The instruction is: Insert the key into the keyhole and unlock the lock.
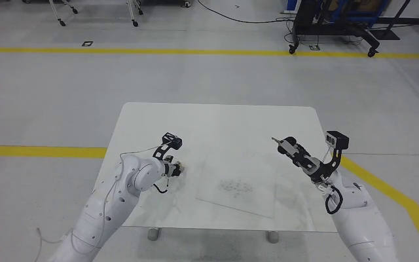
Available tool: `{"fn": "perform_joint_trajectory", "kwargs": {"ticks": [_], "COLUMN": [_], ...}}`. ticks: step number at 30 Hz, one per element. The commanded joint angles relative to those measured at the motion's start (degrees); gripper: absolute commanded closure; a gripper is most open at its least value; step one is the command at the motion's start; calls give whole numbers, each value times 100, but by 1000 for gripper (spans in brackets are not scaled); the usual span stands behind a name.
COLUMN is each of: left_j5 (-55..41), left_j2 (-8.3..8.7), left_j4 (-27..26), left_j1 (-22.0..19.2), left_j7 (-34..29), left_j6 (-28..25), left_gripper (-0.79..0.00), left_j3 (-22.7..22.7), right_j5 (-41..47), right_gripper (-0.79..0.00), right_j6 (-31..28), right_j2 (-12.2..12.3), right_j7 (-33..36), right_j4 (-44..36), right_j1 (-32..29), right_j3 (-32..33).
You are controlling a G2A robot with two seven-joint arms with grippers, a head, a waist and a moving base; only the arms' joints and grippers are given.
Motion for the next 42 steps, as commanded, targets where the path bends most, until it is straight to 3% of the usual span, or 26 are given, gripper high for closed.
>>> {"fn": "perform_joint_trajectory", "kwargs": {"ticks": [1, 2, 3, 18, 29, 34, 40, 42], "left_j5": [-21, -20, -23, 99, 333, -660, -2344, -2463], "left_j2": [-4, -7, -11, -69, -125, -88, 3, 26], "left_j4": [5, 11, 24, 108, 104, -199, -457, -524], "left_j1": [-1, -3, -8, -45, -53, 209, 621, 672], "left_j7": [-10, -8, -8, 116, 497, 1070, 1317, 1287], "left_j6": [-18, -18, -15, 86, 238, 66, -676, -858], "left_gripper": [-496, -480, -391, 0, 0, 0, 0, 0], "left_j3": [-5, -3, -1, 51, 105, -468, -1323, -1437], "right_j5": [0, 0, 0, 0, 0, 0, 0, 0], "right_gripper": [0, 0, 0, 0, 0, 0, 0, 0], "right_j6": [0, 0, 0, 0, 0, 0, 0, 0], "right_j2": [0, 0, 0, 0, 0, 0, 0, 0], "right_j7": [0, 0, 0, 0, 0, 0, 0, 0], "right_j4": [0, 0, 0, 0, 0, 0, 0, 0], "right_j1": [0, 0, 0, 0, 0, 0, 0, 0], "right_j3": [0, 0, 0, 0, 0, 0, 0, 0]}}
